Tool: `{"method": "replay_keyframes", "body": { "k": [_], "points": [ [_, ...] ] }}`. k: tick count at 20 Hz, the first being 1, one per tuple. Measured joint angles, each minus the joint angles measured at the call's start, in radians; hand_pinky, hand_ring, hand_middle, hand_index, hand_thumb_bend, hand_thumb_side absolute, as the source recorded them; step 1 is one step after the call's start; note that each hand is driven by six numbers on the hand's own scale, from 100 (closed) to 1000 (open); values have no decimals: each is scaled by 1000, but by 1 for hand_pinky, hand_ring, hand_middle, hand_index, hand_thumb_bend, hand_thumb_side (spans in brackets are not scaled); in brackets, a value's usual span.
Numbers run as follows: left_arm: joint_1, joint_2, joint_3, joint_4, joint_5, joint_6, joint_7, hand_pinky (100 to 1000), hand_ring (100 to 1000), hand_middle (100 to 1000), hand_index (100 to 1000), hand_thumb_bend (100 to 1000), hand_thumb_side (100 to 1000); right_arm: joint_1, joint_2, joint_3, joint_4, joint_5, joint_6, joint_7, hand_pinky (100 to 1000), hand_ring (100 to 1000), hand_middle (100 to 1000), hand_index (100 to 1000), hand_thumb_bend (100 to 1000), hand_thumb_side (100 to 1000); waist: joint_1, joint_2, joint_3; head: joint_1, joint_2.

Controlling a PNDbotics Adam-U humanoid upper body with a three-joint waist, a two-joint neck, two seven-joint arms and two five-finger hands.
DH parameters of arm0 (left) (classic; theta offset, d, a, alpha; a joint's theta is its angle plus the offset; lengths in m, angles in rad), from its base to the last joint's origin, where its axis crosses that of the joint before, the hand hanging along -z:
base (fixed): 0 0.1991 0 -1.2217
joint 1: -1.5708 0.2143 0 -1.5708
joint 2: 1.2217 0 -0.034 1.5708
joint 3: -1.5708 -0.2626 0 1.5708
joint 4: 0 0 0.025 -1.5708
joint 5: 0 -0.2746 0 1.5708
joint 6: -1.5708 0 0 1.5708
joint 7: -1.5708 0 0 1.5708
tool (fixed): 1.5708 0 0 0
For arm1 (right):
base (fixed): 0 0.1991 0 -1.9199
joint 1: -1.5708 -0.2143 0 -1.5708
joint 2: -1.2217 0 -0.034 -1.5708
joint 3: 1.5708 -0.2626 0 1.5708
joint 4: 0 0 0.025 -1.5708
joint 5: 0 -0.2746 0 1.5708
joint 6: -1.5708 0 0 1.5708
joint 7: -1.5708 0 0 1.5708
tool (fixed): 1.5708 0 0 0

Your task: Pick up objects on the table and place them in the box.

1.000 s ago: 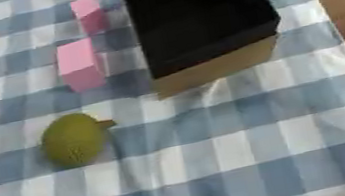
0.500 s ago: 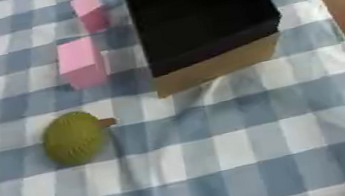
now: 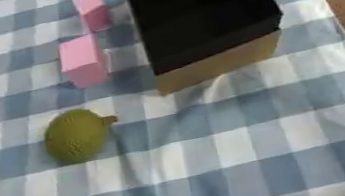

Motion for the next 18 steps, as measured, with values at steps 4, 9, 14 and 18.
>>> {"method": "replay_keyframes", "body": {
  "k": [4,9,14,18],
  "points": [
    [-44,-48,-2,89,-54,6,-6,957,901,846,929,381,625,0,0,0,0,-1,3,1,904,915,472,908,100,384,2,0,0,3,8],
    [-92,-111,7,204,-109,16,-16,964,905,848,930,442,647,0,0,0,0,-7,7,1,904,915,473,908,100,384,2,-6,1,7,16],
    [-132,-169,19,324,-136,28,-28,977,914,847,932,505,659,0,0,0,0,-11,10,0,904,914,475,908,100,383,2,-12,0,16,25],
    [-165,-210,38,418,-155,32,-32,986,919,844,927,546,709,0,-3,0,0,-18,12,0,903,911,476,907,100,374,3,-13,0,21,25]
  ]
}}
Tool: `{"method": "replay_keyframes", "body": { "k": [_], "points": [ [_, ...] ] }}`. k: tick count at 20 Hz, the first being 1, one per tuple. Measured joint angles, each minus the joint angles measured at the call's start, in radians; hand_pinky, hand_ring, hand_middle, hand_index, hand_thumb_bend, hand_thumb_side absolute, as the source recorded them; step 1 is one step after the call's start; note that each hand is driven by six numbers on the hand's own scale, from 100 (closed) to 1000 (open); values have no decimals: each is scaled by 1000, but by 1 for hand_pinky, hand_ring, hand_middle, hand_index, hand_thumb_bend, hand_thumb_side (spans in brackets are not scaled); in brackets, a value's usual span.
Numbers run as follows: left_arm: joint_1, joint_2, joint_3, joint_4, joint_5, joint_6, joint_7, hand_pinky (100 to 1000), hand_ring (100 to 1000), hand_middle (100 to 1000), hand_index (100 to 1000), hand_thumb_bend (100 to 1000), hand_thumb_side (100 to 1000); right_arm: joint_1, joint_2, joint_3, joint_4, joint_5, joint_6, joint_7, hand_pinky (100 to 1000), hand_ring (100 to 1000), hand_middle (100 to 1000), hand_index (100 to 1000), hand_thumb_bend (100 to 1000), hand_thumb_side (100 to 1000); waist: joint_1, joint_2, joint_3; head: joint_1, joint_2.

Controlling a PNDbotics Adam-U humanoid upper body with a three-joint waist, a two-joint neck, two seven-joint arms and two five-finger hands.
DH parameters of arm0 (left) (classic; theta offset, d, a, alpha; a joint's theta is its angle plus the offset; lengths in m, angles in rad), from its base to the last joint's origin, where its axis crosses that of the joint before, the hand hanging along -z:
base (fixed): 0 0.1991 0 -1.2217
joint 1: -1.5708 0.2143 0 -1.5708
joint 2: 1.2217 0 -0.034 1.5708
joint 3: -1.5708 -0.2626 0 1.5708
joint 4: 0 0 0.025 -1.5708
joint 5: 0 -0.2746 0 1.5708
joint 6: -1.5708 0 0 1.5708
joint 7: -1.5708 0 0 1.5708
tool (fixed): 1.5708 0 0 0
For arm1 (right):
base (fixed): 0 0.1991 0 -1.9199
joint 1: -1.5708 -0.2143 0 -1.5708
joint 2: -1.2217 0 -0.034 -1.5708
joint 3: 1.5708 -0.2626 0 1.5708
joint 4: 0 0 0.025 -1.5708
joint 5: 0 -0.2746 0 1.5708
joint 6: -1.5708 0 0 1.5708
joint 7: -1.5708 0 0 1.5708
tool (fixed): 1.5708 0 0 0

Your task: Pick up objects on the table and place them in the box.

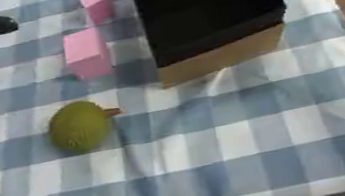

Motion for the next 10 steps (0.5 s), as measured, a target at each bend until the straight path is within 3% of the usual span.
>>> {"method": "replay_keyframes", "body": {
  "k": [4,10],
  "points": [
    [-28,-29,20,83,-16,-6,6,988,913,845,927,584,755,-1,-7,0,0,-4,0,-1,903,907,478,906,100,366,0,0,-3,4,-31],
    [-44,-50,36,143,-42,-22,22,989,909,845,926,598,791,-10,-15,0,0,-9,-3,-3,902,906,479,906,100,360,0,0,-12,-1,-121]
  ]
}}
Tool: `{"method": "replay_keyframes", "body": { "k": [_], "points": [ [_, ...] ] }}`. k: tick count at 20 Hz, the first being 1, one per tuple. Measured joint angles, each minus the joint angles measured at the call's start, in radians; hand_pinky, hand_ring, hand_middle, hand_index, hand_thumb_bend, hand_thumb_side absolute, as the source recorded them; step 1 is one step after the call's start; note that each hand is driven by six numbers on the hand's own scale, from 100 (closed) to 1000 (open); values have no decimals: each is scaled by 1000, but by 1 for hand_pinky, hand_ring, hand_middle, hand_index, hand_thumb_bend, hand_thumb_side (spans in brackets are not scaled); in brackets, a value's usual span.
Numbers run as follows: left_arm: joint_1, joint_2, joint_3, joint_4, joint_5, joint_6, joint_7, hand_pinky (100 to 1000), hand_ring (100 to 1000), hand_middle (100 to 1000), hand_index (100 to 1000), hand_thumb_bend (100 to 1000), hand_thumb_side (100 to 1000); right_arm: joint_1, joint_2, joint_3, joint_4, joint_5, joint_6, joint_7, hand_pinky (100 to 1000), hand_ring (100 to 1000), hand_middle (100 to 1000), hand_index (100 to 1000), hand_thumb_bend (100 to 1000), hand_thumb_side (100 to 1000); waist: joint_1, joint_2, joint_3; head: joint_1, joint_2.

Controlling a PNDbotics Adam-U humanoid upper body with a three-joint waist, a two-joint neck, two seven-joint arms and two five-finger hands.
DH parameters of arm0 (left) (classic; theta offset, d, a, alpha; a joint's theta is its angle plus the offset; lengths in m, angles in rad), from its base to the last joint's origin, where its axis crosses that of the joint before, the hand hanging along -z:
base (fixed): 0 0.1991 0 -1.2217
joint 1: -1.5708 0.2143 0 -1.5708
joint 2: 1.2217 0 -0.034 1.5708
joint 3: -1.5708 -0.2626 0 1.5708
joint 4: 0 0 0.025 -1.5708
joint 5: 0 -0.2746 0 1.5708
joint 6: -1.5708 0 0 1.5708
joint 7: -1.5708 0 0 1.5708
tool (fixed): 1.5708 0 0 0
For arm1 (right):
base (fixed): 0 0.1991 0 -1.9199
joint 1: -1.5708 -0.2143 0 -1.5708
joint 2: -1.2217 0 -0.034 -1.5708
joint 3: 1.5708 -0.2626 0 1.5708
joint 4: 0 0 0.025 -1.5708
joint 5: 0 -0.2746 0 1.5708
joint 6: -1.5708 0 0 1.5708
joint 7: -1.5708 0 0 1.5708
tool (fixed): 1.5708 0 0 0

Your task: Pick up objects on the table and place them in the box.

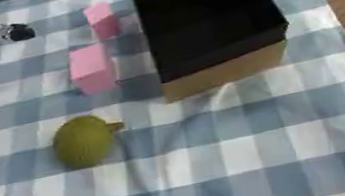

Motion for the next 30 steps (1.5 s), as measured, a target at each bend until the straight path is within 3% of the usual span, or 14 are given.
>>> {"method": "replay_keyframes", "body": {
  "k": [4,10,17,24,30],
  "points": [
    [-2,-13,2,14,-6,-1,1,989,909,845,926,599,794,0,0,0,0,-3,0,0,902,907,478,906,100,362,0,0,-1,-10,-38],
    [-2,-27,-7,23,-15,-1,1,990,909,845,922,614,835,0,0,0,0,-9,3,-3,902,904,483,905,100,353,0,0,-1,-22,-56],
    [3,-58,-61,27,-7,-1,1,981,897,827,915,613,868,2,-2,0,0,-13,4,-9,901,904,483,904,100,352,0,-10,1,-23,-44],
    [10,-54,-106,-24,25,11,-11,978,893,792,898,668,806,6,-3,0,0,-13,5,-11,902,907,481,905,100,365,0,-11,10,-23,-19],
    [25,-45,-151,-68,-12,24,-24,978,896,793,898,699,776,10,-3,0,0,-13,7,-11,902,912,479,905,100,380,0,-11,10,-15,-2]
  ]
}}
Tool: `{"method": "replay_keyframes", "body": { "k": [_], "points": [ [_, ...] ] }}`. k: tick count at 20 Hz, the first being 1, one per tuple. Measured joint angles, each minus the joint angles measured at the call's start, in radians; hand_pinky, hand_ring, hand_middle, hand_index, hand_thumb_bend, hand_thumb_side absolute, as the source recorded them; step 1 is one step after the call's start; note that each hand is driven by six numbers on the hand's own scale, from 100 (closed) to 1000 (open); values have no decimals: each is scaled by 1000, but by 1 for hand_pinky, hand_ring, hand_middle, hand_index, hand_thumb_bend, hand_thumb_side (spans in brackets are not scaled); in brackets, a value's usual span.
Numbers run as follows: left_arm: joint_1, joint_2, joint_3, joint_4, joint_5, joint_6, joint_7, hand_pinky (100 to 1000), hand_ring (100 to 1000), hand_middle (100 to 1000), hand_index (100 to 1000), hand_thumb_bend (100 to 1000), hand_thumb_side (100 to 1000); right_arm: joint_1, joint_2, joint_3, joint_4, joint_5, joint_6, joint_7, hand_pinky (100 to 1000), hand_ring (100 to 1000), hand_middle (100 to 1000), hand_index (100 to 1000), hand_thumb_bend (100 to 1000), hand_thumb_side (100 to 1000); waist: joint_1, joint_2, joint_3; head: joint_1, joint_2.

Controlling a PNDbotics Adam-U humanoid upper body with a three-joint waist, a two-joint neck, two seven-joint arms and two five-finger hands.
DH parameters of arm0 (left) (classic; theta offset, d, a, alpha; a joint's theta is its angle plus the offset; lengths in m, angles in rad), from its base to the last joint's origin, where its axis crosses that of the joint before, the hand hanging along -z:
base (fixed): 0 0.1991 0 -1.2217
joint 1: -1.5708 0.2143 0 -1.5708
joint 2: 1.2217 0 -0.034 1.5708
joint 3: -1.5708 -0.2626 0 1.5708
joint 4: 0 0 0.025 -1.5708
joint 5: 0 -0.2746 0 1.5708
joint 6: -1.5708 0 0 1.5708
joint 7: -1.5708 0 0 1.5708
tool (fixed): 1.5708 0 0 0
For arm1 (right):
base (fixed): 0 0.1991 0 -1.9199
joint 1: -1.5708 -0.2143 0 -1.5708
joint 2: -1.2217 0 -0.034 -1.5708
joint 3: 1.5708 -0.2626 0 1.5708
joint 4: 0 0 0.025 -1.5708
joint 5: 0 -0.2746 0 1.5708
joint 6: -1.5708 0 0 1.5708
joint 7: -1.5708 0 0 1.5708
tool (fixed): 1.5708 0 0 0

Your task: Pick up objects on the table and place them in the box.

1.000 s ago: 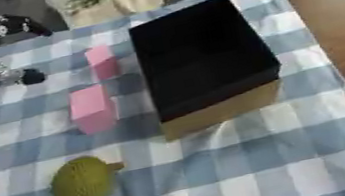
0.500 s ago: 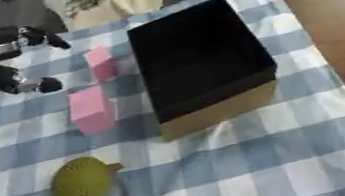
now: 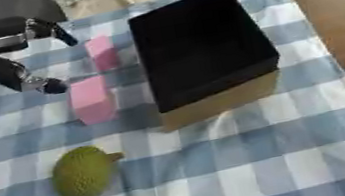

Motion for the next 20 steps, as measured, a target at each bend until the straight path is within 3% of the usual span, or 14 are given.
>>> {"method": "replay_keyframes", "body": {
  "k": [6,20],
  "points": [
    [10,-2,-24,-19,-35,19,-19,987,911,815,917,719,716,0,0,0,0,0,5,0,902,913,478,905,100,387,0,0,-1,18,19],
    [26,-59,1,58,-197,15,-15,979,915,816,917,754,719,-1,3,0,0,0,14,3,904,926,469,905,100,437,6,0,-15,42,37]
  ]
}}
